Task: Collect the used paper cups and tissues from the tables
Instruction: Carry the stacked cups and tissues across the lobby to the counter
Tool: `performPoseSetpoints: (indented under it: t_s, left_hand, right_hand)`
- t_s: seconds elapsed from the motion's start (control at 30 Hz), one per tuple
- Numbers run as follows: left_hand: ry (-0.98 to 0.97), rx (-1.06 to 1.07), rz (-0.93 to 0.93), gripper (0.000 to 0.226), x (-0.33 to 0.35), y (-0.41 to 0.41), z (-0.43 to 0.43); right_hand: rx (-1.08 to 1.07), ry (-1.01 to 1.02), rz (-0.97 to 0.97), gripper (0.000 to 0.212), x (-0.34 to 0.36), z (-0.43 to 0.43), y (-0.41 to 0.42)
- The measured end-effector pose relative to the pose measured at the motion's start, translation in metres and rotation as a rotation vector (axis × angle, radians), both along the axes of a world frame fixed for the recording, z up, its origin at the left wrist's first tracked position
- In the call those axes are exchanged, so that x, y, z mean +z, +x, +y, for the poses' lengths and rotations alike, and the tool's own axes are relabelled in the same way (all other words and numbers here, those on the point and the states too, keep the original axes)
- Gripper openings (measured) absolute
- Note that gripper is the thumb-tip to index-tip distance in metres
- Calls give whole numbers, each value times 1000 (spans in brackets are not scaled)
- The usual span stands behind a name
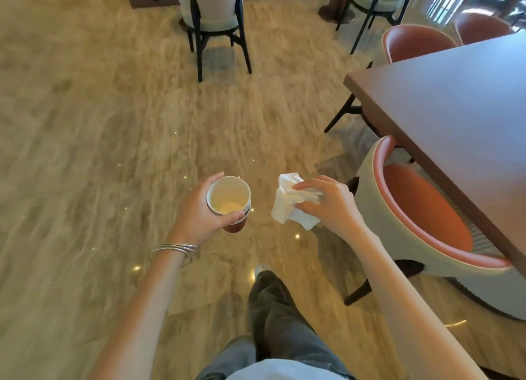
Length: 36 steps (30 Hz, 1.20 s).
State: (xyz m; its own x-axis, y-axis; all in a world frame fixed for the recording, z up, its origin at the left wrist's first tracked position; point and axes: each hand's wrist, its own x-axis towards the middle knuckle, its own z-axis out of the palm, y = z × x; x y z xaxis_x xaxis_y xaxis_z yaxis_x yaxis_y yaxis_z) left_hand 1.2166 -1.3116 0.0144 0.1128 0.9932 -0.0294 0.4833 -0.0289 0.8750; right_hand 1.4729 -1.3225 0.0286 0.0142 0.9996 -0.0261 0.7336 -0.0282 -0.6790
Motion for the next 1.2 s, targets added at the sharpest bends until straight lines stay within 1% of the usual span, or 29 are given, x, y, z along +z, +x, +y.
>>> performPoseSetpoints:
  t_s: [0.17,0.43,0.67,0.93,1.2]
  left_hand:
    - [-3,59,-14,82,-2,-2,60]
    - [27,136,-9,84,9,9,175]
    - [11,211,-20,84,1,0,221]
    - [-48,246,-22,84,-17,-47,288]
    - [-34,270,-63,83,-7,-142,402]
  right_hand:
    - [47,-23,-8,28,-4,72,-2]
    - [137,-9,1,29,26,201,-1]
    - [196,-29,14,29,19,271,-13]
    - [223,-87,22,30,-2,351,-60]
    - [229,-89,29,29,1,463,-155]
